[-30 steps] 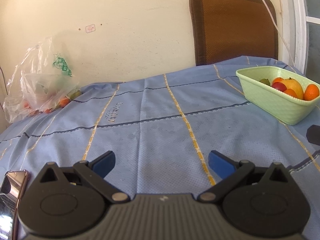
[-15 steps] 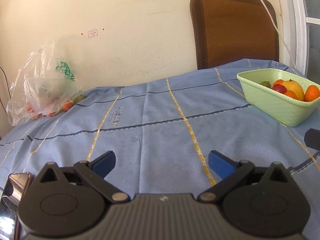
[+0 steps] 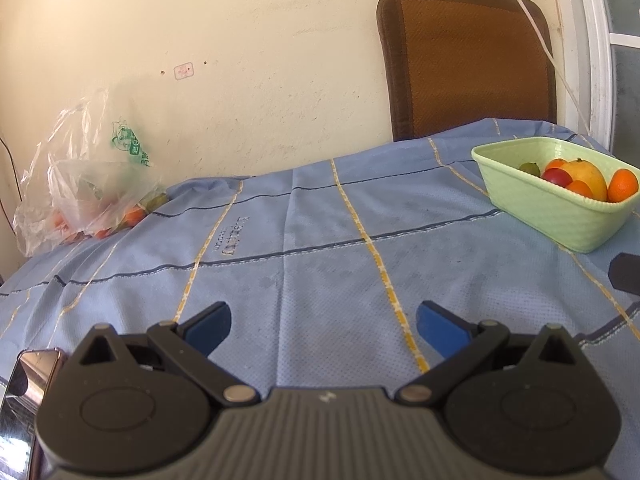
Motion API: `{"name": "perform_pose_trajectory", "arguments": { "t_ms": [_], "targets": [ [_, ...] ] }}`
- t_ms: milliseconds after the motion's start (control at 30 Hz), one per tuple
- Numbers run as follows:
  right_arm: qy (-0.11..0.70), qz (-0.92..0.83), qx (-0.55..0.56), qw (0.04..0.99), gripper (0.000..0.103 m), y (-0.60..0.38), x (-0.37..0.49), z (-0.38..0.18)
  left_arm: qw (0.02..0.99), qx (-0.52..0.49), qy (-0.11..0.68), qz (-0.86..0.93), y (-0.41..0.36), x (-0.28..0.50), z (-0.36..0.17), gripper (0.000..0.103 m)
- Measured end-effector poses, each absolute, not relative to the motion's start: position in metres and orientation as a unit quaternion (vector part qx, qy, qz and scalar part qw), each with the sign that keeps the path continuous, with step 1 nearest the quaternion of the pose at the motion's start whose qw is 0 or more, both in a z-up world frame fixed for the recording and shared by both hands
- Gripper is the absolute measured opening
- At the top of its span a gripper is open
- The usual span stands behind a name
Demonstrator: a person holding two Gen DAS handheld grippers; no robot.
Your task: Organize fruits
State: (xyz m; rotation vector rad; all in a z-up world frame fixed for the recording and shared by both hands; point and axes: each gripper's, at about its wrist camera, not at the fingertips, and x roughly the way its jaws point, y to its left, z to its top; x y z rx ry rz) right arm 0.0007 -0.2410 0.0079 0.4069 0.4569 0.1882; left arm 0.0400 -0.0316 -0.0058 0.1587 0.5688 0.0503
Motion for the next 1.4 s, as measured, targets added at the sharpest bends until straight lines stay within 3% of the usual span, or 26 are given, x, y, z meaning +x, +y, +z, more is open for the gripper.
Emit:
{"name": "perform_pose_trajectory", "arguments": {
  "t_ms": [533, 767, 1400],
  "targets": [
    [0.222, 0.09, 0.213, 0.947, 0.075, -0.2432, 0.0001, 0.0064, 0.956, 0.082, 0.28, 0.036, -0.0308, 0.0424, -0.0063, 0.103],
    [0.215, 0.087, 0.218, 0.948, 0.082, -0.2445, -0.0008, 0.0072, 0.959, 0.082, 0.268, 0.05, -0.03, 0.0389, -0.0053, 0.103],
    [0.213, 0.083, 0.208, 0.951, 0.082, -0.2429, -0.0018, 0.0078, 0.961, 0.103, 0.246, 0.073, -0.0324, 0.0349, -0.0042, 0.103]
  ]
}}
